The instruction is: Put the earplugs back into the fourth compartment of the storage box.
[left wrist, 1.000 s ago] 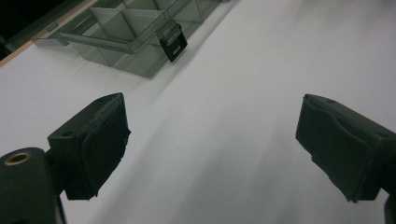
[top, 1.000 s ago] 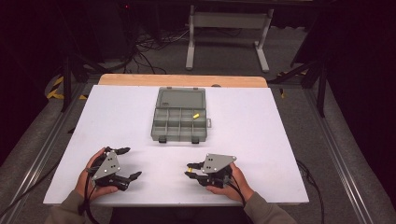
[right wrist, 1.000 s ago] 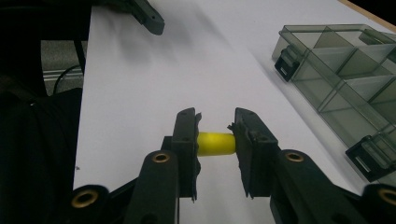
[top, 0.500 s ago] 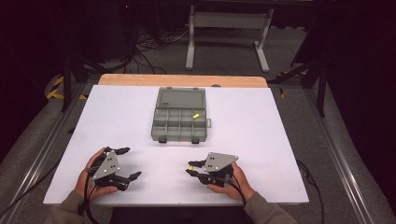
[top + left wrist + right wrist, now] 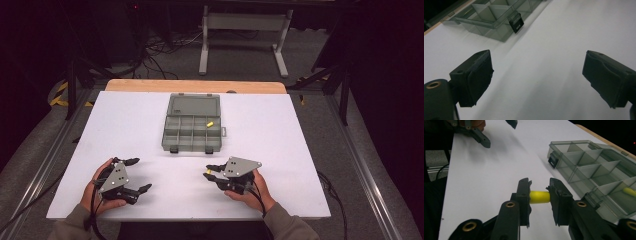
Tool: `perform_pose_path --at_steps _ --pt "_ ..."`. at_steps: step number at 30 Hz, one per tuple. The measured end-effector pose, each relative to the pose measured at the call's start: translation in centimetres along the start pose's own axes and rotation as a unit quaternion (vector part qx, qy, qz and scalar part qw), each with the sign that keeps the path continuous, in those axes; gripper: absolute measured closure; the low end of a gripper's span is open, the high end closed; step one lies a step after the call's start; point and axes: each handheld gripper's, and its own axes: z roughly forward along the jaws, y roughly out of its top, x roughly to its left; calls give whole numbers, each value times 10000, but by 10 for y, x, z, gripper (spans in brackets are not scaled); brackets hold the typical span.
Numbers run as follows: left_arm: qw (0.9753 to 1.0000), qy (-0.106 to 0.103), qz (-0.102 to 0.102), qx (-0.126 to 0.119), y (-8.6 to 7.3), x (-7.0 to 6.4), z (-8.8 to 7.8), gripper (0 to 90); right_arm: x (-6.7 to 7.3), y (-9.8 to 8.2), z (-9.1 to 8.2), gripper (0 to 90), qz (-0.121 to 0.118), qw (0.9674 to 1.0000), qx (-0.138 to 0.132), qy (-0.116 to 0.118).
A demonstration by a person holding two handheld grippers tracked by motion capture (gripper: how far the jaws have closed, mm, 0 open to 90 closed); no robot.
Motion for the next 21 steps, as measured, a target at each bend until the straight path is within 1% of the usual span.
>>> perform_pose_path --at_steps 4,5,7,9,12,13,14,15,16,17,18,21 --pt "10000 -20 -1 9 0 0 1 102 -7 2 -1 717 2 9999 -31 -127" --pt "10000 -23 -4 8 0 0 1 102 -9 2 -2 717 43 9999 -53 -158" --pt "10000 -26 -7 7 0 0 1 102 -11 3 -2 717 45 9998 -62 -188" --pt "10000 -32 -13 3 0 0 1 102 -16 4 -2 717 80 9996 -87 -270" --pt "10000 -36 -19 1 0 0 1 102 -19 5 -2 717 80 9994 -77 -337" --pt "10000 -37 -25 -3 0 0 1 102 -24 6 0 717 90 9992 -65 -383" --pt "10000 -37 -25 -3 0 0 1 102 -24 6 0 717 90 9992 -65 -383" --pt "10000 -43 -32 -11 0 0 1 102 -29 7 1 717 120 9989 -75 -444" --pt "10000 -44 -34 -13 0 0 1 102 -33 8 1 717 149 9988 -92 -454" --pt "10000 -44 -30 -8 0 0 2 102 -36 9 1 717 170 9987 -104 -464" --pt "10000 -44 -30 -8 0 0 2 102 -36 9 1 717 170 9987 -104 -464" --pt "10000 -40 -18 -1 0 0 2 102 -51 14 1 717 268 9979 -147 -572"
